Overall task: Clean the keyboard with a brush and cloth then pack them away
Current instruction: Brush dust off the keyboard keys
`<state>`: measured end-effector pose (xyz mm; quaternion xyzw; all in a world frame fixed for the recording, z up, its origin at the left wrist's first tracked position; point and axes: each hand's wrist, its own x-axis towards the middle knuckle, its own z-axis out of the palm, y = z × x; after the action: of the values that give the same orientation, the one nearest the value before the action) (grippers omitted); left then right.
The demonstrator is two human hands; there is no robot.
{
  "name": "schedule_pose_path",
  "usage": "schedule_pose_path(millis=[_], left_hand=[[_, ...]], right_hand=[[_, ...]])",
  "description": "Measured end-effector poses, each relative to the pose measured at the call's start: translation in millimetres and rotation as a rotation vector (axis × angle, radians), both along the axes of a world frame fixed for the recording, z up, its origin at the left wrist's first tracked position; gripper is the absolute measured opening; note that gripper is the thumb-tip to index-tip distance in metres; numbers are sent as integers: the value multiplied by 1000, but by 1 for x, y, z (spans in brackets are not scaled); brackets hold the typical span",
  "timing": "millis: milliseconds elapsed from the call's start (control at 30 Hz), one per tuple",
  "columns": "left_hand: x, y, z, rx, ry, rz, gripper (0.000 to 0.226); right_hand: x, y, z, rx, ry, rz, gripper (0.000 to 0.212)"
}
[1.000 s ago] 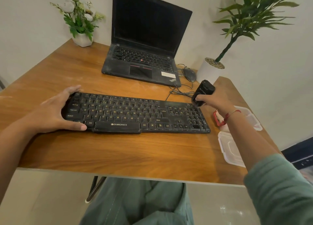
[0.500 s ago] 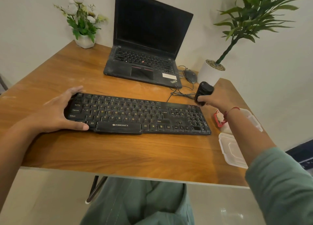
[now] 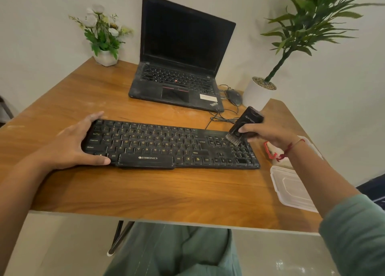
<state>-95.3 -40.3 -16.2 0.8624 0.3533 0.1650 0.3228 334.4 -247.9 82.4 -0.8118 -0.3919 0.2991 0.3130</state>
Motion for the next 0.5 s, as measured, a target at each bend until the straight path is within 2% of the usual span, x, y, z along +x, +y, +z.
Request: schedule_pose_path(millis=[67,100,200,233,300,367,433,500], left_hand=[[0,2,-2,17,9,-2,110],[0,3,-3,29,15,-5,110],[1,5,-5,50,38,1,112],[1,5,-6,50,45,6,112],[1,7,-6,38,51,18,113],[1,7,-8,39,59,27,114],[0,7,-8,50,70,29,116],[1,6,-6,44,71,29,118]], right_hand=[[1,-4,-2,-35,73,24,35],[2,-5,-4,-21,12,-6,37],[8,-6,-9,79,-409,-146,30],[6,-7,-11,116,-459,-162,26],[-7,-9,-15,151,-257,-90,23],[-15,-12,-20,77,-93,59,36],[-12,-13,-19,42,-59,89,39],[-6,-15,-13,87,-150,-36,31]])
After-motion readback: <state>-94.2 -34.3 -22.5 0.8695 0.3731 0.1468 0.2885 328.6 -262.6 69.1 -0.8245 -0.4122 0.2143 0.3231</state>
